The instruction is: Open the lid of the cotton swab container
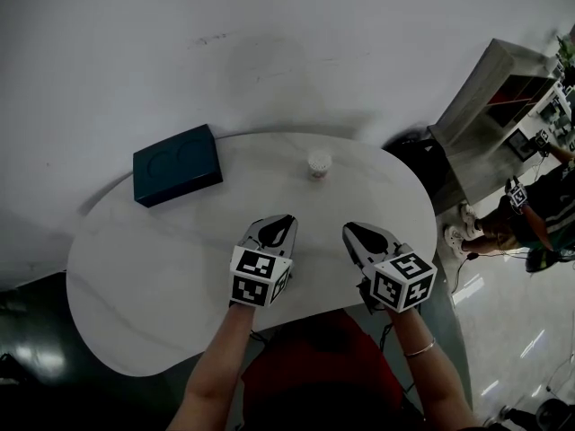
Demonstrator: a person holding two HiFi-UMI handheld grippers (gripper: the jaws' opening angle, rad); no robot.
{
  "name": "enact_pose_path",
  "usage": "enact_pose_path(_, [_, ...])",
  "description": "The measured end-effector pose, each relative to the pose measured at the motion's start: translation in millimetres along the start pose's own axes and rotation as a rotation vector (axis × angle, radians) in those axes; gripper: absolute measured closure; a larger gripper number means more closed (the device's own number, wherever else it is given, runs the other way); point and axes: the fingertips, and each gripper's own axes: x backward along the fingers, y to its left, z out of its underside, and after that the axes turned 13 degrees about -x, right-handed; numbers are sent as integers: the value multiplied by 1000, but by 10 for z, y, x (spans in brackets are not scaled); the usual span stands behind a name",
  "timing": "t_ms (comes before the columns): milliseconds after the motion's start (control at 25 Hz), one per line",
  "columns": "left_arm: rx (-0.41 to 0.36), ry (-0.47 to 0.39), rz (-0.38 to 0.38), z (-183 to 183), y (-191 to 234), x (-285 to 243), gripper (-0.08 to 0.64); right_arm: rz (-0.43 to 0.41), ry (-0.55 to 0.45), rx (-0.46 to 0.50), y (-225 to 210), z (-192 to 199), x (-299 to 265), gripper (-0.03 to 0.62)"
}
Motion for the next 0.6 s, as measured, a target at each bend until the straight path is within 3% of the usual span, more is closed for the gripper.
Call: enact_pose_path(600, [63, -63, -32, -42, -2, 335, 531, 67, -70, 61, 130, 7, 229, 577])
